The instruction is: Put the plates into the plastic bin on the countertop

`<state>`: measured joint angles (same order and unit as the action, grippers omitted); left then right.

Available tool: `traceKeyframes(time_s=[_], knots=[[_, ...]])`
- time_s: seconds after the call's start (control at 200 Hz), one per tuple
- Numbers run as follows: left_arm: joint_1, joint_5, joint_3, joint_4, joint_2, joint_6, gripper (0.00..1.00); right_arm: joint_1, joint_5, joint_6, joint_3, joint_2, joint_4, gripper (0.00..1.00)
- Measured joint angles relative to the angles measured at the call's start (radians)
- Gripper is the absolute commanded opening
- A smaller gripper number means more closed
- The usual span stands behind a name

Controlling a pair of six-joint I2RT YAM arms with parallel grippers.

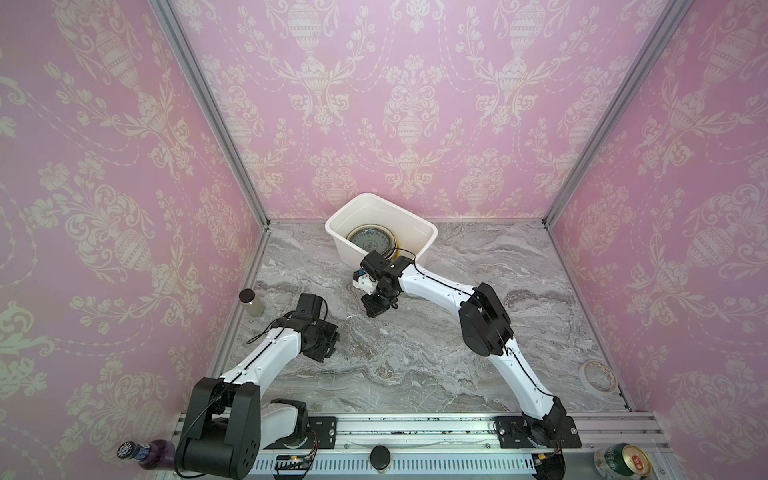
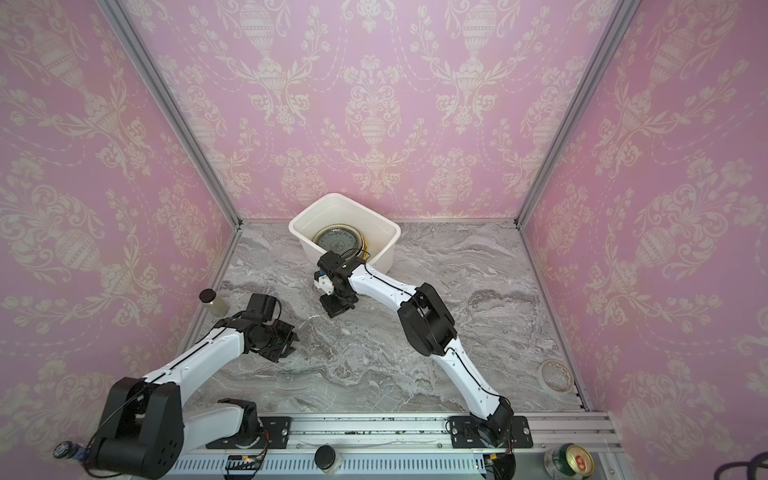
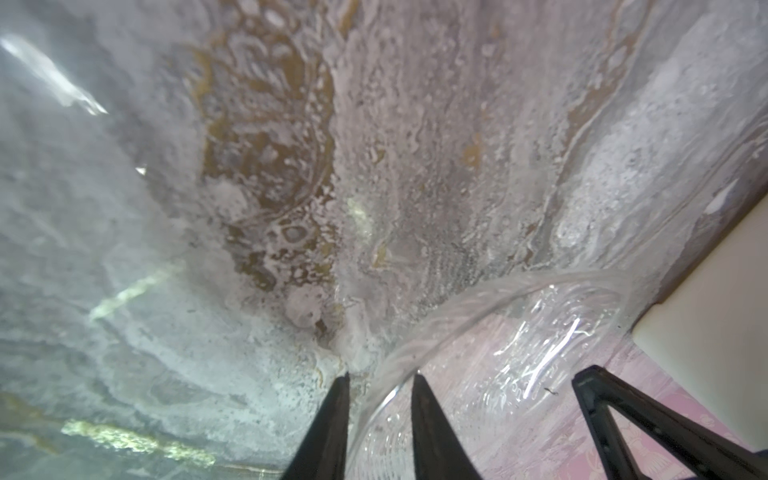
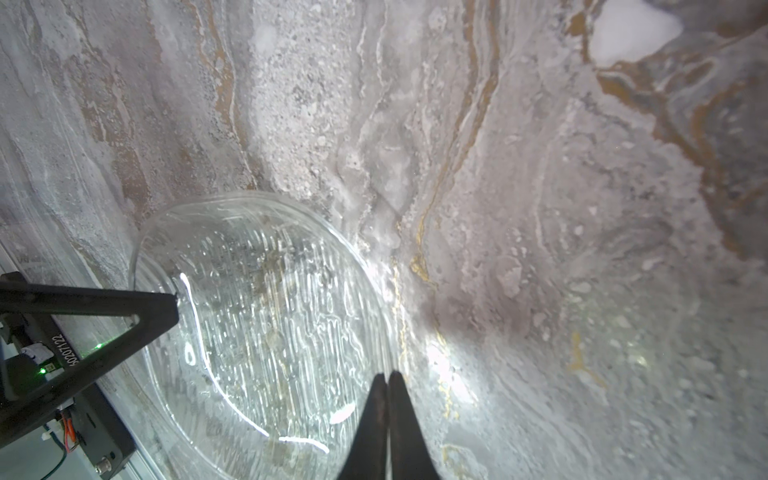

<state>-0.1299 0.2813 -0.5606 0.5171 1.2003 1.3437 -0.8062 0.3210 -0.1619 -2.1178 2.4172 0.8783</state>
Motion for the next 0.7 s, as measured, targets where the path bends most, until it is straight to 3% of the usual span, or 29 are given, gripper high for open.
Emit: traceKeyframes(time_s=[0.125,0.305,0.7], knots=[[0.000,-0.003,0.008,0.000,-0.017,-0.006,0.10,-0.002,-0.001,0.003,-0.009,0.000,0.019,0.34],[0.000,-0.005,0.021,0.003,-0.022,-0.012,0.00,-0.002,-0.004,0.005,-0.048,0.000,0.037,0.42],[0.000,-0.006,0.010,0.038,-0.063,-0.090,0.00,0.000,0.005,-0.026,-0.117,0.000,0.052,0.60]])
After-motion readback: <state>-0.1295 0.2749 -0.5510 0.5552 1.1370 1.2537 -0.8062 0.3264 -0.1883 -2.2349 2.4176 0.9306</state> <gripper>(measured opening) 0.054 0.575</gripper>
